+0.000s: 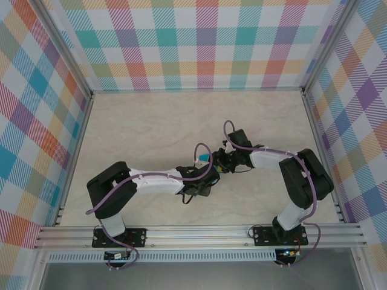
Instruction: Fold a paper plane with a square sheet of paper (pick it up from the middle)
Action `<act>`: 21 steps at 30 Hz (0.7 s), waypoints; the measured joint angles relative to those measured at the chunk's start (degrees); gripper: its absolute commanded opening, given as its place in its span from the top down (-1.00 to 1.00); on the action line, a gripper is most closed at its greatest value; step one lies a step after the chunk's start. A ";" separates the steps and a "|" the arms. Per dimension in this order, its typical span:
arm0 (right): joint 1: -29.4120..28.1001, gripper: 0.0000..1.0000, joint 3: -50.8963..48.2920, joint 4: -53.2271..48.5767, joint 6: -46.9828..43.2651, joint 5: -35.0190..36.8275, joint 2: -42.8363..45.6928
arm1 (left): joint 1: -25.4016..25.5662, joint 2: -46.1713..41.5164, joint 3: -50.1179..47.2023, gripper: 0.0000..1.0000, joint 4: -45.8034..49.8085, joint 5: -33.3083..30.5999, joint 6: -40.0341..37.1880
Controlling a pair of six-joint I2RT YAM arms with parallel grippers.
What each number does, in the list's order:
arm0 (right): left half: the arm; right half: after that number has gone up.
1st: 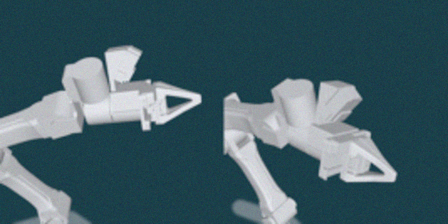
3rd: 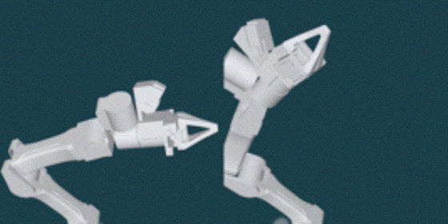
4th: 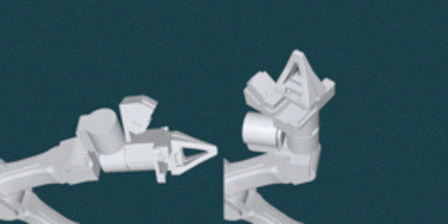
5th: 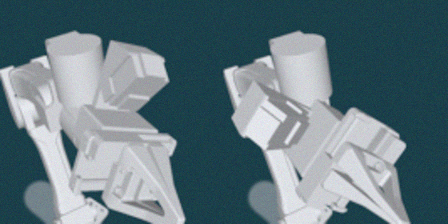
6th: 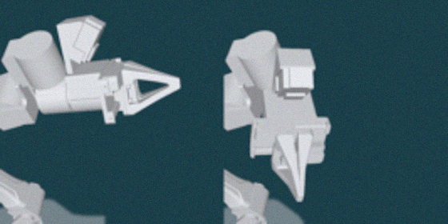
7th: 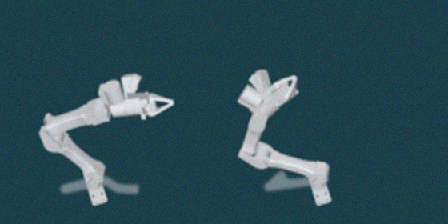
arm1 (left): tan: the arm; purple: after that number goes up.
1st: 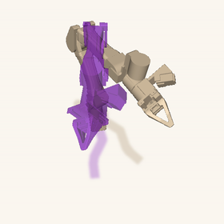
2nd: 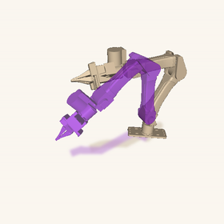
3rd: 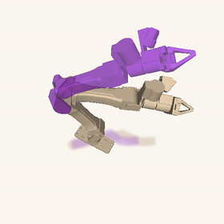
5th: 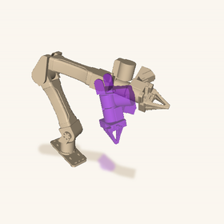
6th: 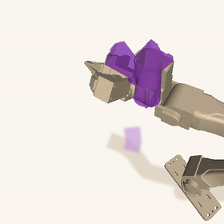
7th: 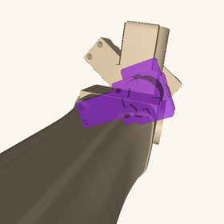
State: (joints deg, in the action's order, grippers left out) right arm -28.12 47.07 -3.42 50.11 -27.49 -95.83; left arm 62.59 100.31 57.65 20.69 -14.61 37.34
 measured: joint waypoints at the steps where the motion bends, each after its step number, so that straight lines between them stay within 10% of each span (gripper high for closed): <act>1: 0.00 0.25 0.00 -0.15 0.02 0.00 0.00 | 0.00 0.04 0.04 0.08 0.00 -0.09 -0.15; 21: 0.00 0.25 0.59 -1.64 0.02 0.42 0.04 | 0.00 1.18 0.37 0.20 -0.04 -0.57 -1.25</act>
State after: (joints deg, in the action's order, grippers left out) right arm -28.12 47.66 -5.06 50.13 -27.07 -95.79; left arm 62.59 101.49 58.02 20.64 -15.18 36.10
